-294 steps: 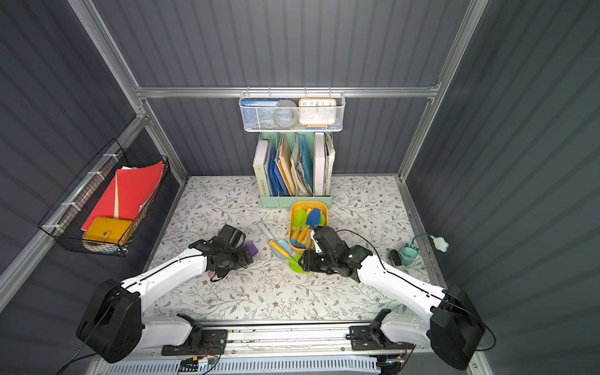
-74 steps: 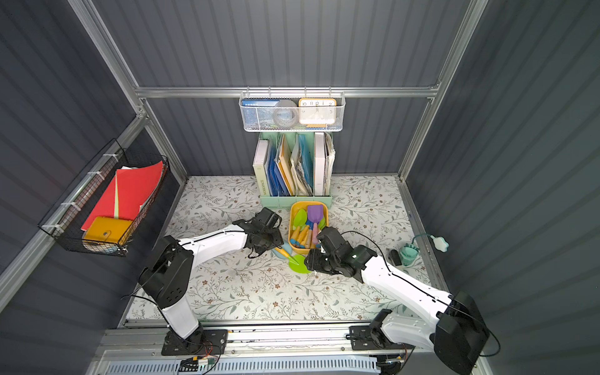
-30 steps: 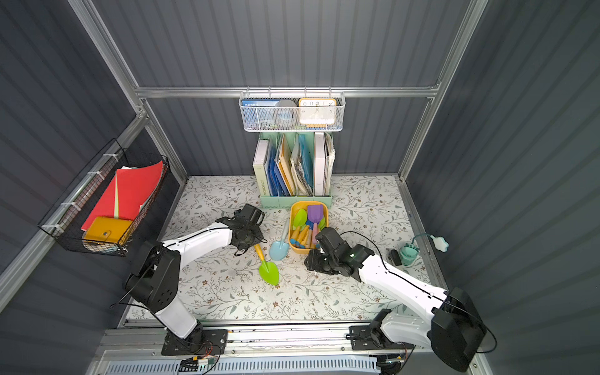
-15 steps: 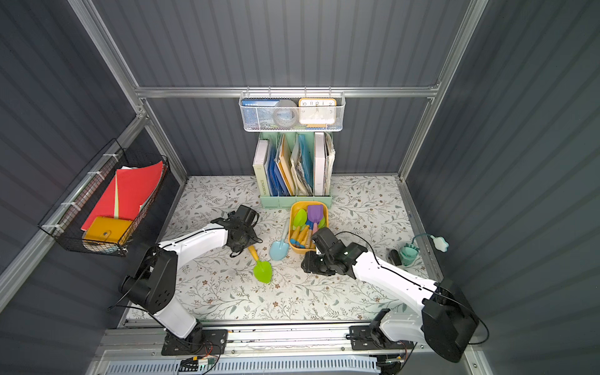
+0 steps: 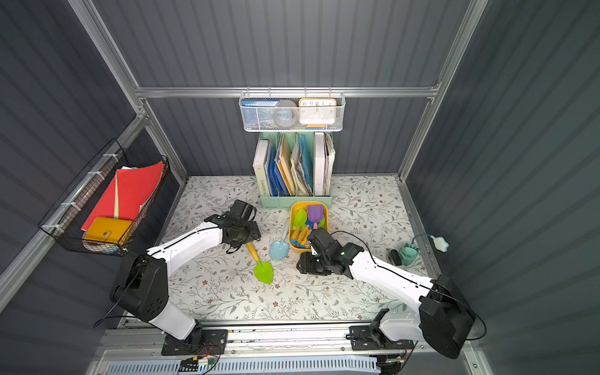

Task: Put the shovel into the storage box
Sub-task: Move the shovel to the center of the board, then adjust the shovel at the center of the board.

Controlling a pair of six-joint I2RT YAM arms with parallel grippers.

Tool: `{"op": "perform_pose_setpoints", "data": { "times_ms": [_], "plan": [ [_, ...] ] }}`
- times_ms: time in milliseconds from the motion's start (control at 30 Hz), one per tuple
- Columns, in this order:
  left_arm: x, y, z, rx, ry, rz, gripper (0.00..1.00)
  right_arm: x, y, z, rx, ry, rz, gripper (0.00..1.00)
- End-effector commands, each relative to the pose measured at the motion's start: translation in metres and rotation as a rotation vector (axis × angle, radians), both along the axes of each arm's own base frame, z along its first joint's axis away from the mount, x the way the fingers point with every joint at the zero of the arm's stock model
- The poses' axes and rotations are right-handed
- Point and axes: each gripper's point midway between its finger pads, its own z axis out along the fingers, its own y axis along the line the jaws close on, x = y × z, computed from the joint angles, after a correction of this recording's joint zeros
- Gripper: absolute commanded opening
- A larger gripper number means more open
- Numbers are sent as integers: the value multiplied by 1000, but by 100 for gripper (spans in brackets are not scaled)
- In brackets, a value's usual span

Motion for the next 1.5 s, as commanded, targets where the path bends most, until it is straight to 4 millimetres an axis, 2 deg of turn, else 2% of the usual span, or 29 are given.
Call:
{"op": "perform_pose_setpoints", "data": {
  "times_ms": [0, 233, 400, 533, 767, 900, 1133, 1300, 1400, 1467],
  "plan": [
    [5, -15, -11, -13, 37, -109, 70, 0, 0, 5, 9, -20, 1, 55],
    [19, -30, -34, -31, 72, -165, 70, -4, -6, 0, 1, -19, -11, 55],
    [16, -20, -47, 27, 99, -142, 70, -5, -6, -3, 3, -16, -11, 55],
    [0, -7, -47, 53, 119, -111, 70, -4, -7, -4, 2, -21, -17, 55],
    [-39, 11, -54, 64, 176, -79, 70, -4, -6, -6, 7, -21, -13, 54],
    [-59, 17, -50, 50, 191, -58, 71, -5, -6, -5, 10, -20, -14, 54],
    [-96, 14, -40, 13, 208, -31, 72, -4, -7, -7, 11, -22, -21, 55],
    [-120, 7, -43, 3, 230, -29, 73, -3, -4, -5, 17, -22, -16, 54],
    [-129, 12, -46, 15, 242, -17, 73, -3, -4, -5, 17, -24, -14, 54],
    [-130, 11, -42, 10, 226, -21, 73, -3, -3, -5, 16, -20, -11, 54]
  ]
}}
